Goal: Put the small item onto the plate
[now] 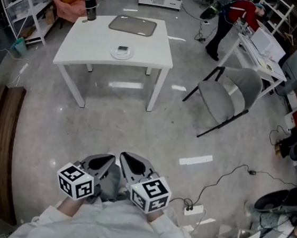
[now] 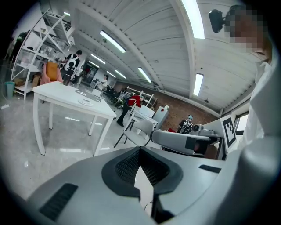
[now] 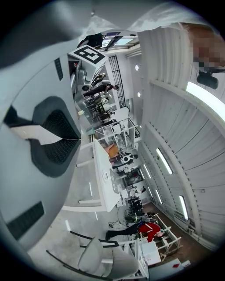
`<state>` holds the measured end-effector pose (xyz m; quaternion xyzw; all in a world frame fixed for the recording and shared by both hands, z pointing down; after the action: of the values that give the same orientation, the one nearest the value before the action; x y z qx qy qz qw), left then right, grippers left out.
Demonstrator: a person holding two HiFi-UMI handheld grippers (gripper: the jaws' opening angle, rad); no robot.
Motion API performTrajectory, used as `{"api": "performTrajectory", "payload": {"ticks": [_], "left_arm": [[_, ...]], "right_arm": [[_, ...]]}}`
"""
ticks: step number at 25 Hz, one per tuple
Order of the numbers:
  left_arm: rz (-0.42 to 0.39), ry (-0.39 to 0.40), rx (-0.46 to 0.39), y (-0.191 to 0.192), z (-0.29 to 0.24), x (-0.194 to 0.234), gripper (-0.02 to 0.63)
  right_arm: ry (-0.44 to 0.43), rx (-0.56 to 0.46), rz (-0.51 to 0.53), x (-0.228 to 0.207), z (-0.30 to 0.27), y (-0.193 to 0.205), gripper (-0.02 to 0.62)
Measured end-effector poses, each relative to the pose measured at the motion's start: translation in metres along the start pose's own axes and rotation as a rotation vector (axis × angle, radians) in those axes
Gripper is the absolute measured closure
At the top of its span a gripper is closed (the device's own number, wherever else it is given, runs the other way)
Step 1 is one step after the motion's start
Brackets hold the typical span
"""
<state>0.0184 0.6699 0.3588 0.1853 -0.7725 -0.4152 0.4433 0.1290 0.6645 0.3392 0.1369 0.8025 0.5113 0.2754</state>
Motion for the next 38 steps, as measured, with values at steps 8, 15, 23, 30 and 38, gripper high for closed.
{"api": "performTrajectory", "payload": {"ticks": [8,15,23,30,38], "left_arm": [[-0.027,-0.006,-0.032,-0.085,-0.017,0.096,0.597],[-0.077,0.023,-0.028,-0.16,-0.036,0.17,0.597],[-0.086,0.1,-0.019,-0.211,-0.06,0.224,0.597],[-0.042,0.103,0.017,-0.211,-0.077,0.261,0.597],[0.004,0.025,0.01,-0.245,-0.103,0.323,0.597]], "right_arm": [[0.0,-0.014,0.035,-0.017,-0.109,-0.061,0.58],[0.079,-0.054,0.03,-0.047,-0.184,-0.113,0.58],[0.13,-0.051,0.004,-0.066,-0.242,-0.135,0.58],[0.158,-0.015,-0.042,-0.09,-0.276,-0.132,0.58],[0.092,0.046,-0.038,-0.126,-0.351,-0.156,0.58]]}}
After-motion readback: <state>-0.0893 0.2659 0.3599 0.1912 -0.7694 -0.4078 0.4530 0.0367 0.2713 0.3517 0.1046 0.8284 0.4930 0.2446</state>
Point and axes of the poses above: the fingertips, and each gripper's own axes: z backward along the fingers, x to its left, y out of its underside, the point moved 6 cm from there along z, backward along the fingers, and after that the axes turned 8 degrees about y, right-handed, at the moved point
